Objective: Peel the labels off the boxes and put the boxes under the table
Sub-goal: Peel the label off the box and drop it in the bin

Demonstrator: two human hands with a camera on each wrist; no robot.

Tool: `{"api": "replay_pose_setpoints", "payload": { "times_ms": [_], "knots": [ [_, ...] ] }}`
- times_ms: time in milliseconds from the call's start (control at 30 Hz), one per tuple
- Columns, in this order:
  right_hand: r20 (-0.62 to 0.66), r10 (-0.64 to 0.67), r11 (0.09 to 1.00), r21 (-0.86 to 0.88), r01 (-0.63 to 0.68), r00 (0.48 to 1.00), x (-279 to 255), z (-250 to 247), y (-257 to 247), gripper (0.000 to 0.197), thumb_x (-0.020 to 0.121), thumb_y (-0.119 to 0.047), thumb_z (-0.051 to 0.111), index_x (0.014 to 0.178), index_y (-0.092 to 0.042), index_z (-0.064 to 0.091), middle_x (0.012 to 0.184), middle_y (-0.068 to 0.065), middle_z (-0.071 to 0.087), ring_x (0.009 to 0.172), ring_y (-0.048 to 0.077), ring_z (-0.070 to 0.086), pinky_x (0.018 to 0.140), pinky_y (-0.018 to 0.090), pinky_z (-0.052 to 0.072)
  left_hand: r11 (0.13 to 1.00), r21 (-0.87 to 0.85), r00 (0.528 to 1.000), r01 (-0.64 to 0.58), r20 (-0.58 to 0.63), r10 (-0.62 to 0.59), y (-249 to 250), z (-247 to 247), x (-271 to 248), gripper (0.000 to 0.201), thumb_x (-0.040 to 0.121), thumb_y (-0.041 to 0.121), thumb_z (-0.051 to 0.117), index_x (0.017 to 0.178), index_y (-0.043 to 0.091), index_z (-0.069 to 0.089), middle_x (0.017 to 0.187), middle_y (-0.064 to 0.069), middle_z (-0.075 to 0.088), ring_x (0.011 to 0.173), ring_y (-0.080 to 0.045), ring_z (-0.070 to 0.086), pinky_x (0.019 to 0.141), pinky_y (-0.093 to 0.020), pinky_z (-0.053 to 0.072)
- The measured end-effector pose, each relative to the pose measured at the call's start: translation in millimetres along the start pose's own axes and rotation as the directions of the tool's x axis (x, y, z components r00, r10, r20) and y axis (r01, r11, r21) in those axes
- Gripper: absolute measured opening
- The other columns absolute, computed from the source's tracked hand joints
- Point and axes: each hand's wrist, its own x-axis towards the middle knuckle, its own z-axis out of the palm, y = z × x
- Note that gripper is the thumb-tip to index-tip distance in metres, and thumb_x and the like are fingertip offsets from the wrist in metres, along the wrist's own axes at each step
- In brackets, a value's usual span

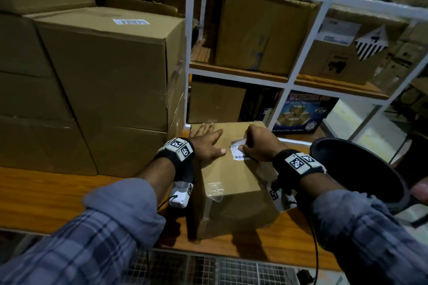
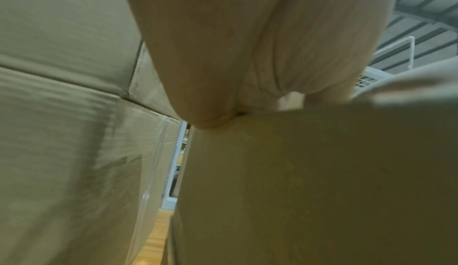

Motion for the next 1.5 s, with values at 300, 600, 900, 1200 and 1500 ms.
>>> {"api": "replay_pose_setpoints", "payload": {
  "times_ms": [300, 600, 900, 1200, 1500],
  "knots": [
    [0.003, 0.024, 1.000, 0.005, -0.024, 1.000, 1.6, 0.7, -0.2, 0.044, 0.091, -0.039, 0.078, 0.120, -0.015, 0.056, 0.111, 0.005, 0.064, 0.097, 0.021, 0.057, 0.081, 0.034, 0.048, 0.992, -0.045, 0.982, 0.117, 0.155, -0.108, 3.2, -30.8, 6.2, 0.126, 0.067, 0.061, 0.089, 0.164, 0.040, 0.012, 0.173, 0.010, -0.003, 0.158, -0.027, 0.015, 0.116, -0.040, 0.028],
    [0.025, 0.016, 0.993, 0.115, -0.019, 1.000, 1.3, 2.7, -0.1, 0.041, 0.092, -0.029, 0.079, 0.122, -0.019, 0.052, 0.109, 0.004, 0.068, 0.099, 0.019, 0.062, 0.080, 0.032, 0.051, 0.982, 0.104, 0.979, 0.158, 0.112, -0.169, 31.2, -45.6, -4.0, 0.101, 0.065, 0.050, 0.095, 0.150, 0.024, 0.049, 0.155, -0.003, 0.049, 0.132, -0.032, 0.053, 0.109, -0.051, 0.047],
    [0.027, -0.015, 0.999, 0.036, 0.014, 1.000, -3.7, -3.1, 2.1, 0.027, 0.096, -0.031, 0.074, 0.117, -0.013, 0.069, 0.111, 0.007, 0.073, 0.103, 0.023, 0.065, 0.082, 0.031, 0.049, 0.970, 0.195, 0.987, 0.146, 0.038, -0.156, 43.0, -42.8, -13.8, 0.095, 0.070, 0.050, 0.092, 0.150, 0.022, 0.050, 0.154, -0.003, 0.050, 0.132, -0.028, 0.055, 0.108, -0.046, 0.049],
    [0.044, -0.020, 1.000, 0.017, 0.019, 0.999, -5.3, -6.5, 2.6, 0.024, 0.097, -0.035, 0.071, 0.105, -0.012, 0.070, 0.106, 0.011, 0.071, 0.093, 0.024, 0.058, 0.076, 0.031, 0.042, 0.971, 0.182, 0.986, 0.157, 0.036, -0.166, 40.6, -42.8, -16.8, 0.099, 0.069, 0.053, 0.091, 0.153, 0.026, 0.046, 0.156, -0.002, 0.048, 0.134, -0.029, 0.053, 0.108, -0.049, 0.048],
    [0.078, 0.020, 0.997, 0.069, -0.025, 0.997, -13.7, -11.3, -1.7, 0.028, 0.100, -0.033, 0.064, 0.117, -0.010, 0.065, 0.115, 0.012, 0.070, 0.106, 0.028, 0.064, 0.090, 0.041, 0.055, 0.968, 0.181, 0.983, 0.175, 0.028, -0.183, 41.8, -43.3, -16.8, 0.100, 0.070, 0.053, 0.091, 0.155, 0.028, 0.044, 0.162, 0.000, 0.040, 0.140, -0.029, 0.047, 0.112, -0.049, 0.044]
  ]
}}
